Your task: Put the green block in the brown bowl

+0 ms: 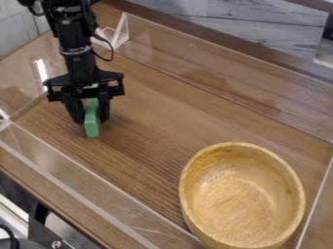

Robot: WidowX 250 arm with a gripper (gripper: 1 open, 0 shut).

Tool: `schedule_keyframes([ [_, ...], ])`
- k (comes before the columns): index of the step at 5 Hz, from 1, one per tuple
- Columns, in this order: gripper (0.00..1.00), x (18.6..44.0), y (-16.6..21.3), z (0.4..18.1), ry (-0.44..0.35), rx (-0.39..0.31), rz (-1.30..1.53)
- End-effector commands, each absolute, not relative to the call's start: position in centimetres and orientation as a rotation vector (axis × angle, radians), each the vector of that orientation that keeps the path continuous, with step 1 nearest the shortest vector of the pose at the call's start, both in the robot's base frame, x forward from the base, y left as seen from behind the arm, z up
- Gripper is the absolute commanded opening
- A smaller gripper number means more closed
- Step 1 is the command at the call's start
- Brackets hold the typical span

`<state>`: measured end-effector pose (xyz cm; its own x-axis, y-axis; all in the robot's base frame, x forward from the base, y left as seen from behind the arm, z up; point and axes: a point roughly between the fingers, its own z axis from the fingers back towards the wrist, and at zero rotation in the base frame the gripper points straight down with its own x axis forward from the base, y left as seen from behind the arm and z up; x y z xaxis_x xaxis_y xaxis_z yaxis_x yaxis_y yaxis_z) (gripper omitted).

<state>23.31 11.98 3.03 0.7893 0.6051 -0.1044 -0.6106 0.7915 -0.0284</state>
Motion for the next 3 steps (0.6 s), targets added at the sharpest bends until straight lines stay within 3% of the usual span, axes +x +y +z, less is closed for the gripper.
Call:
schedule_keyframes([
  [1, 1.0, 23.59, 11.72, 4.59, 0.06, -0.062, 0.639],
  [2, 0.0, 23.62, 11.75, 4.34, 0.061, -0.072, 0.648],
  [3, 0.0, 23.47, 11.61, 4.56, 0.067, -0.074, 0.641],
])
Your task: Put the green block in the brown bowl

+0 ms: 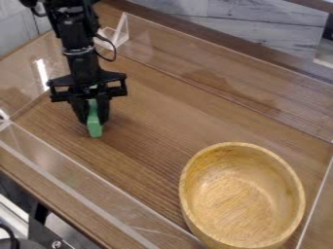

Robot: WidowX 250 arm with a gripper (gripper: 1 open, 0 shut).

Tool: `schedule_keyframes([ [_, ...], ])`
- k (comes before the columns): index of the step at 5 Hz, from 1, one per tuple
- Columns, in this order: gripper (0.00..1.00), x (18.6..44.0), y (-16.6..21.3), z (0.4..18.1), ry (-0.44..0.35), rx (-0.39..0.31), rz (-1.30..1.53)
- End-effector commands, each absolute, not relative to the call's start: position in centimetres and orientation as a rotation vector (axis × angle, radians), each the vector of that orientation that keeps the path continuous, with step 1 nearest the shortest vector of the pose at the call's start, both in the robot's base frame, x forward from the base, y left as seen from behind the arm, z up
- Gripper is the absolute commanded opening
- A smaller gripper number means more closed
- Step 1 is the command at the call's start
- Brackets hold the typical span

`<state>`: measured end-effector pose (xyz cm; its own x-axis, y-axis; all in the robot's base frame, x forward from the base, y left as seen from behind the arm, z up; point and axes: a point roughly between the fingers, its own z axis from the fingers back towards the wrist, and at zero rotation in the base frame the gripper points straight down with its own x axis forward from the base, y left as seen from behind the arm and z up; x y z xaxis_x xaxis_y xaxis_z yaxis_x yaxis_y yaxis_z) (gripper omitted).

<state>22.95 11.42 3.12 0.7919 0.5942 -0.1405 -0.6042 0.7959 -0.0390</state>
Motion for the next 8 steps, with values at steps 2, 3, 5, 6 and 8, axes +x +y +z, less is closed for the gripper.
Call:
schedule_keyframes([
  [2, 1.0, 23.18, 11.11, 5.32, 0.082, -0.078, 0.615],
  [3, 0.0, 23.27, 11.23, 4.95, 0.081, -0.087, 0.626],
  [5, 1.0, 23.13, 11.21, 5.18, 0.095, -0.087, 0.611],
  [6, 1.0, 23.13, 11.15, 5.42, 0.104, -0.095, 0.605],
  [8, 1.0, 23.37, 11.61, 4.59, 0.101, -0.11, 0.628],
])
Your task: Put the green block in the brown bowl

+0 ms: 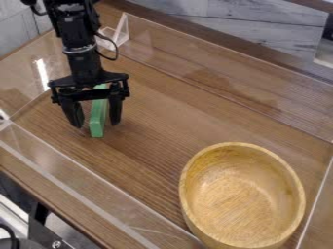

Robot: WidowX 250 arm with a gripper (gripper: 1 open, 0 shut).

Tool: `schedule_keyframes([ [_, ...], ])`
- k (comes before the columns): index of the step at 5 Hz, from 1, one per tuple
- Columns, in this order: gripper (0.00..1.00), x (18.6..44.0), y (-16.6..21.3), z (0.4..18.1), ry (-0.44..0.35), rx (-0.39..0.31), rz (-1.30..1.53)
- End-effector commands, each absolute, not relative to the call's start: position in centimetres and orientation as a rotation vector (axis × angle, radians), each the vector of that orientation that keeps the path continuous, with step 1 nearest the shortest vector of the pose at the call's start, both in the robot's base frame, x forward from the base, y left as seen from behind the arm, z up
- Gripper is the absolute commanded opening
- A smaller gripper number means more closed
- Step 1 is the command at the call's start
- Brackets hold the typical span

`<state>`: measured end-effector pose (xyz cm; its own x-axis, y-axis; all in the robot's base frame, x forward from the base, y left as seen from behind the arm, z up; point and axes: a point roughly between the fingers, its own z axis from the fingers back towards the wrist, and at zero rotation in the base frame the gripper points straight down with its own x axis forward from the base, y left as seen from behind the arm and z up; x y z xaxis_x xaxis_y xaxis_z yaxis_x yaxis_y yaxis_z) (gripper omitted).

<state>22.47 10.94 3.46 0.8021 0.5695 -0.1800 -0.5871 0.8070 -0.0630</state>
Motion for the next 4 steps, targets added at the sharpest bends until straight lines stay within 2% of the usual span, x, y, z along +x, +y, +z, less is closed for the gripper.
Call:
schedule_keyframes([
  [1, 0.0, 23.5, 11.8, 4.2, 0.099, -0.118, 0.637],
  [2, 0.0, 23.4, 11.7, 4.5, 0.102, -0.119, 0.63],
  [3, 1.0, 23.2, 11.7, 4.7, 0.106, -0.116, 0.619],
  [4, 1.0, 22.9, 11.5, 5.3, 0.112, -0.12, 0.613],
])
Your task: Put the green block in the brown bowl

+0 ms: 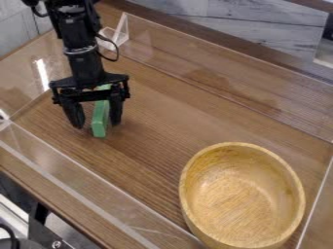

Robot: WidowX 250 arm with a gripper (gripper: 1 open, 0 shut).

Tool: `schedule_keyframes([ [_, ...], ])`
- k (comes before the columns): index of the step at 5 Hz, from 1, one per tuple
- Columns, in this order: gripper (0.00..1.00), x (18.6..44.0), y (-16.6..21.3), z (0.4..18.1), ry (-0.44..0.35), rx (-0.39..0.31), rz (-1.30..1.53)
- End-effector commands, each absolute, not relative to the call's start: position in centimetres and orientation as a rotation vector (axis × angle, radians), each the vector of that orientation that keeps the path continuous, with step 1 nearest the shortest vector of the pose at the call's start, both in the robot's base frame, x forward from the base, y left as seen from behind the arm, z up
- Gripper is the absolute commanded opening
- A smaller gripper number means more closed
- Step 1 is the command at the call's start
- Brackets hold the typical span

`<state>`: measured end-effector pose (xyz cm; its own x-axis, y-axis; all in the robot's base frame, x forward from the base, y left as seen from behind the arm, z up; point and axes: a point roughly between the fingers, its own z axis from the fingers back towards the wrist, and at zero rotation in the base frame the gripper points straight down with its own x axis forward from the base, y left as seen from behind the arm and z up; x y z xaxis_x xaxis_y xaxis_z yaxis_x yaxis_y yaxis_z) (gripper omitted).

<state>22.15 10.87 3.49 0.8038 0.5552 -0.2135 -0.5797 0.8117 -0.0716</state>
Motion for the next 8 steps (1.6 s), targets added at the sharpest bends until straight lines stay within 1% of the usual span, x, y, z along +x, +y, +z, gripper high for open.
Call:
schedule_keyframes([
  [1, 0.0, 23.0, 11.4, 4.8, 0.109, -0.128, 0.618],
  [2, 0.0, 23.0, 11.2, 5.0, 0.108, -0.128, 0.609],
  [3, 0.0, 22.8, 10.8, 6.6, 0.095, -0.124, 0.563],
  [5, 0.0, 22.4, 9.4, 12.9, 0.049, -0.121, 0.403],
  [6, 0.0, 21.5, 7.7, 15.4, 0.039, -0.128, 0.33],
  [7, 0.0, 20.5, 5.7, 16.4, 0.041, -0.132, 0.219],
  [8, 0.0, 19.6, 3.2, 16.4, 0.05, -0.14, 0.134],
])
